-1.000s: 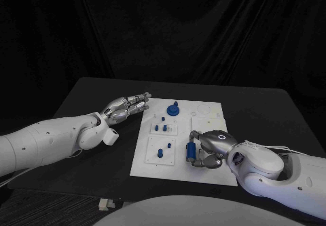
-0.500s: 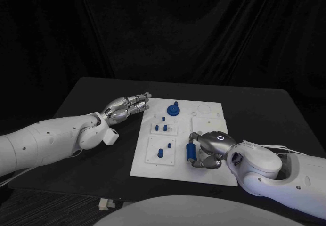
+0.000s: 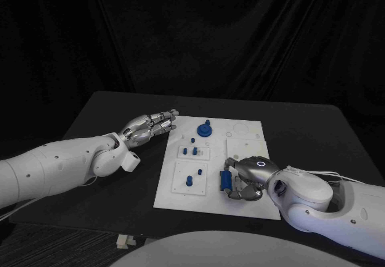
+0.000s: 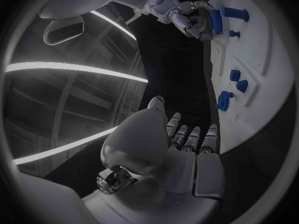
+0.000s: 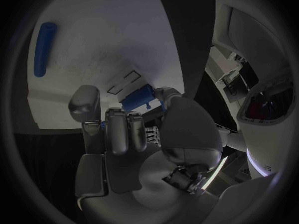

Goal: Assemble the parts on the task board

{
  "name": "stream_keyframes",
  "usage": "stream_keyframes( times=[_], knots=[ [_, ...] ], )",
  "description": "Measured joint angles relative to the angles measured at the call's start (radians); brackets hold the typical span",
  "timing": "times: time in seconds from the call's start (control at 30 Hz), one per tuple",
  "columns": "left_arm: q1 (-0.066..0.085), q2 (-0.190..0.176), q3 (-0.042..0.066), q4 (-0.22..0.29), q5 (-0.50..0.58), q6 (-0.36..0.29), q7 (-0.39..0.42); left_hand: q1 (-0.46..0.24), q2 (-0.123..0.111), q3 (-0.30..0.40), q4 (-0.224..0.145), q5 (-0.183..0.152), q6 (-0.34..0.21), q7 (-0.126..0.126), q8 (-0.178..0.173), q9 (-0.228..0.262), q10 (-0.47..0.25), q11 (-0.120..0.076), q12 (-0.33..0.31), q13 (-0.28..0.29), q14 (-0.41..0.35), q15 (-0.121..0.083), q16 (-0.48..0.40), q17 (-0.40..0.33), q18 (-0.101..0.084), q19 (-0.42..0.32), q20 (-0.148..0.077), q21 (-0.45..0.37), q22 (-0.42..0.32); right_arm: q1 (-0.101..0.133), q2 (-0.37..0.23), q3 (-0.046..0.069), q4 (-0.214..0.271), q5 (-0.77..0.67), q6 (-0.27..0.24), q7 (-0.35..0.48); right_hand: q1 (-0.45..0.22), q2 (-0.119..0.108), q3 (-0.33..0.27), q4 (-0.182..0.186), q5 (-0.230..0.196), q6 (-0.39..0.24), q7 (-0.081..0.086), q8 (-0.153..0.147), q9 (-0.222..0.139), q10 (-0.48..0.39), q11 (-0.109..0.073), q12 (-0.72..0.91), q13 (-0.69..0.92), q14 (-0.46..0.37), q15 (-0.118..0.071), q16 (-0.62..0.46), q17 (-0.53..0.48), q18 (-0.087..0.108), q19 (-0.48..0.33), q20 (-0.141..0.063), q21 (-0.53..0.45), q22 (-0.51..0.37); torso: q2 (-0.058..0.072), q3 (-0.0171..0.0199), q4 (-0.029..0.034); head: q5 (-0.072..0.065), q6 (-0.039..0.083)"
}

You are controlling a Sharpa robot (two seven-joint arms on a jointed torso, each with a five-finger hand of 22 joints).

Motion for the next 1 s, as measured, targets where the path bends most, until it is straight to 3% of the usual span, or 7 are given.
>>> stream_keyframes(
  times=[0.07,0.13,0.2,0.33,0.73,0.83,1.0],
  knots=[
    [0.000,0.000,0.000,0.000,0.000,0.001,0.000,0.000,0.000,0.000,0.000,0.000,0.000,0.000,0.000,0.000,0.000,0.000,0.000,0.000,0.000,0.000,0.000,0.000,0.000,0.000,0.000,0.000,0.000,0.000,-0.002,0.000,0.001,0.000,0.002,-0.002,0.006,0.005,-0.029,0.002,-0.127,-0.015,0.007,-0.021,-0.026,-0.004,0.004,0.000,0.000,-0.002,0.004,0.000,0.000,0.000,0.000,0.007,0.000,0.000,0.000,0.0001,-0.0001,0.000,0.000],
    [0.000,0.000,0.000,-0.001,0.000,0.001,0.000,0.000,0.000,0.000,0.000,0.000,0.000,0.000,0.000,0.000,-0.002,0.002,0.000,0.000,0.000,0.000,0.000,0.000,0.000,0.000,0.000,0.000,0.000,0.000,-0.003,0.000,0.001,0.000,0.004,-0.005,0.012,-0.001,-0.080,0.003,-0.326,-0.050,0.006,-0.053,-0.056,0.000,0.011,0.000,0.000,0.001,0.008,0.000,0.000,0.000,0.000,0.007,0.000,0.000,0.000,0.0001,-0.0002,0.000,0.000],
    [0.000,0.001,0.000,-0.002,0.000,0.001,0.000,0.000,0.000,0.000,0.000,0.000,0.000,0.000,0.000,0.000,-0.004,0.004,0.000,0.000,0.000,0.000,0.000,0.000,0.000,0.000,0.000,0.000,0.000,0.000,-0.003,0.000,0.001,0.000,0.004,-0.006,0.028,-0.048,-0.167,0.009,-0.513,-0.084,0.004,-0.094,-0.090,-0.002,0.013,0.000,0.000,-0.002,0.012,0.000,0.000,0.000,-0.004,0.011,0.000,0.000,0.000,0.0002,-0.0002,-0.001,0.000],
    [-0.001,0.001,0.000,-0.004,0.000,0.002,0.000,0.000,0.000,0.000,0.000,0.000,0.000,0.000,0.000,0.000,-0.004,0.004,0.000,0.000,0.000,0.000,0.000,0.000,0.000,0.000,0.000,0.000,0.000,0.000,-0.003,0.000,0.002,0.001,0.003,-0.008,0.031,-0.118,-0.238,0.017,-0.668,-0.103,0.000,-0.193,-0.150,-0.002,0.013,0.000,0.000,-0.002,0.012,0.000,0.000,0.000,-0.004,0.011,0.000,0.000,0.000,0.0001,-0.0001,-0.001,0.000],
    [-0.001,0.001,0.000,-0.006,0.000,0.003,0.000,0.000,0.000,0.003,-0.003,0.000,-0.004,0.004,0.000,0.000,-0.004,0.004,0.000,0.000,0.000,0.000,0.000,0.000,0.000,0.000,0.000,0.000,0.000,0.000,-0.014,0.000,0.009,-0.002,-0.036,-0.011,0.034,-0.129,-0.249,0.018,-0.751,-0.096,0.000,-0.199,-0.169,-0.002,0.013,0.000,0.000,-0.002,0.012,0.000,0.000,0.000,-0.004,0.011,0.000,0.000,0.000,0.0001,0.0003,0.002,0.000],
    [-0.001,0.000,0.000,-0.006,0.000,0.003,0.000,0.000,0.000,0.003,-0.003,0.004,-0.004,0.004,0.000,0.000,-0.004,0.004,0.000,0.000,0.000,0.000,0.000,0.000,0.000,0.000,0.000,0.000,0.000,0.000,-0.024,0.000,0.014,-0.003,-0.055,-0.010,0.038,-0.130,-0.244,0.015,-0.752,-0.080,0.004,-0.175,-0.168,-0.002,0.013,0.000,0.000,-0.002,0.012,0.000,0.000,0.000,-0.002,0.013,0.000,0.000,0.000,0.0001,0.0003,0.003,0.000],
    [-0.002,0.000,0.000,-0.006,0.000,0.003,0.000,0.000,0.000,0.003,-0.003,0.004,-0.004,0.004,0.000,0.000,-0.004,0.004,0.000,0.000,0.000,0.000,0.000,0.000,0.000,0.000,0.000,0.000,0.000,0.001,-0.041,0.000,0.020,-0.004,-0.079,-0.008,0.061,-0.089,-0.202,0.015,-0.689,-0.051,0.005,-0.141,-0.167,-0.001,0.013,0.000,0.000,-0.002,0.012,0.000,0.000,0.000,0.000,0.014,0.000,0.000,-0.001,0.0001,0.0003,0.005,0.000]
  ],
)
